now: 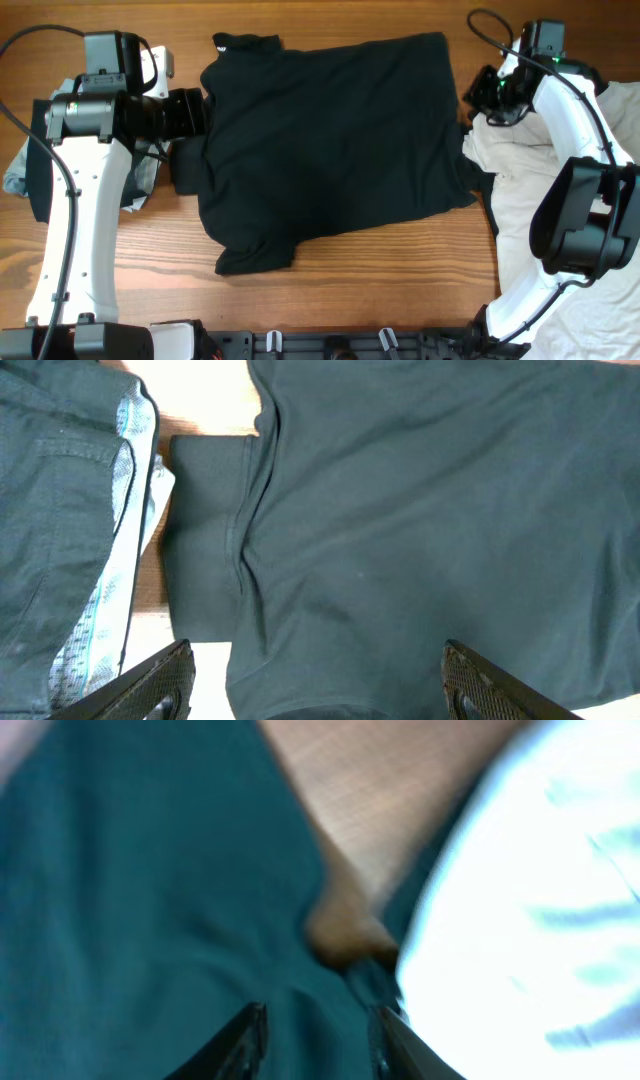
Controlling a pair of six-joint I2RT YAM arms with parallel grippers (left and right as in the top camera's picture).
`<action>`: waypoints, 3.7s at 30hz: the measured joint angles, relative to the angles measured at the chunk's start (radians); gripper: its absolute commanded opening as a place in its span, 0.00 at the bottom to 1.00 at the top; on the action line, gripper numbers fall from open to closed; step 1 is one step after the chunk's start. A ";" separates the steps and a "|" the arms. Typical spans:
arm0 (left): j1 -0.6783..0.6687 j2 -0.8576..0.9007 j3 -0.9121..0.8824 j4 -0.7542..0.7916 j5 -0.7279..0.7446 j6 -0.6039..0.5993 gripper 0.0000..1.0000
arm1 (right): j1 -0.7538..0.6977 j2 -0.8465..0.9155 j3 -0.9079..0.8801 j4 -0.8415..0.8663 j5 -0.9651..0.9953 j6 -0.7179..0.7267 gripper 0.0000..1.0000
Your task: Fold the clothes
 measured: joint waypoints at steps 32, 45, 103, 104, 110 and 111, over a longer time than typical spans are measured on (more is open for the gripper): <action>0.000 0.000 0.000 -0.047 -0.008 0.000 0.83 | -0.176 -0.256 -0.165 -0.193 -0.103 -0.090 0.67; 0.000 0.000 0.000 -0.045 -0.035 0.000 0.86 | -0.088 -0.217 -0.563 -0.002 -0.035 -0.081 0.04; 0.018 0.246 -0.644 1.027 0.042 -0.224 0.04 | -0.090 -0.472 -0.418 -0.056 -0.257 -0.135 0.53; 0.018 0.277 -0.644 1.038 0.043 -0.223 0.04 | -0.090 -0.472 -0.418 -0.054 -0.257 -0.135 0.53; 0.022 0.340 -0.607 1.091 -0.185 -0.269 0.04 | -0.071 -0.472 -0.418 -0.040 -0.209 -0.135 0.54; 0.032 0.345 -0.598 1.086 -0.224 -0.277 0.04 | -0.058 -0.472 -0.419 -0.021 -0.192 -0.135 0.54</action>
